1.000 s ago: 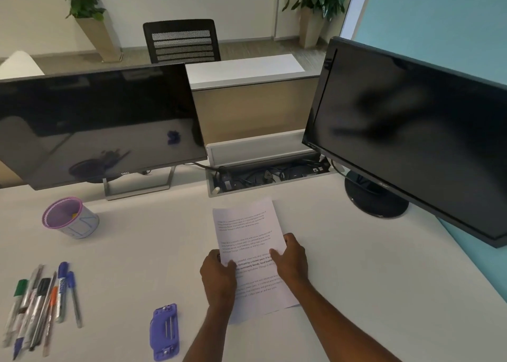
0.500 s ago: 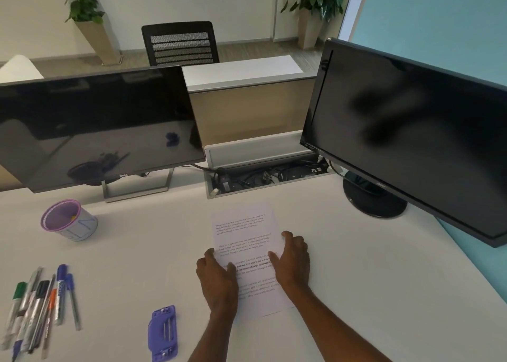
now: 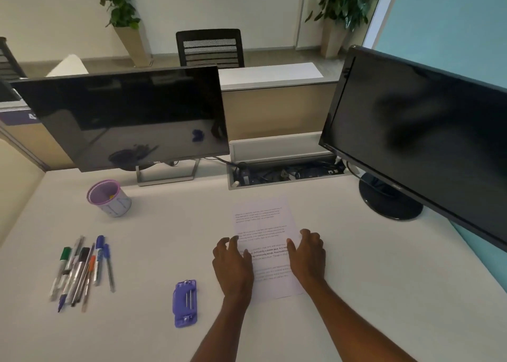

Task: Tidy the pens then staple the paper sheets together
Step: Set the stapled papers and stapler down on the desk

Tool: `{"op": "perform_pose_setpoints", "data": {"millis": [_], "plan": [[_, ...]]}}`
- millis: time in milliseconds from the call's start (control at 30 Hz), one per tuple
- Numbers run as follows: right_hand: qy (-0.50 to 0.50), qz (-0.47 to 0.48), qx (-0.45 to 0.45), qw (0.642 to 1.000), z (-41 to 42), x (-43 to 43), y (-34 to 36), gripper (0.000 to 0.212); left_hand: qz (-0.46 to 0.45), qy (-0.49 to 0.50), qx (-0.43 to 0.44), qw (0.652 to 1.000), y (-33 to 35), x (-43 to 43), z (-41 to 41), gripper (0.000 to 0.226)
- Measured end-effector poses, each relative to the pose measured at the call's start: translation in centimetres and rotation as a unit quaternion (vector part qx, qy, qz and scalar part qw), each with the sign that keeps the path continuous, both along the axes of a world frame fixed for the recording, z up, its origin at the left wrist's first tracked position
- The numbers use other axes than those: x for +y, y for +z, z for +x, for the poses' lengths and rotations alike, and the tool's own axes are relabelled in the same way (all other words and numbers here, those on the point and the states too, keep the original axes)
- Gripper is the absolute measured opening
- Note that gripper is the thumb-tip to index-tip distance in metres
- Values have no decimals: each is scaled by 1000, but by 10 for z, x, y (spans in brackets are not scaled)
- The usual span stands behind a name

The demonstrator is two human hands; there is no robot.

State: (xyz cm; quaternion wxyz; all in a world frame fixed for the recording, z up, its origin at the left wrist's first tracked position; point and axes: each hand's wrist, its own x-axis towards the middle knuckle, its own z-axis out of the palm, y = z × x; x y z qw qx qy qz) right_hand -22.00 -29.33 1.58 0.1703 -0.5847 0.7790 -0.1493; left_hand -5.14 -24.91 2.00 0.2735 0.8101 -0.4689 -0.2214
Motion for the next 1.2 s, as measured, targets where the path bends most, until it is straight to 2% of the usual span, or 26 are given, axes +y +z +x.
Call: {"op": "perform_pose_setpoints", "data": {"millis": [267,500,633,833,1100,1200], "plan": [[38,-41,-15,998,33,32,14,41,-7,19,-24,1000,13,30,36,48],[125,-62,-62,988,85,70,18,42,-5,39,-37,999,10,69,97,49],[183,-55,-73,979,111,93,10,47,15,67,-5,998,1,90,125,51],[218,-19,-61,974,140,118,-5,55,19,82,59,995,-8,110,145,52],[273,14,-38,961,158,141,-31,63,1,109,164,980,-6,111,150,36],[271,23,-32,962,162,147,-39,64,18,102,164,981,-6,108,152,17]]}}
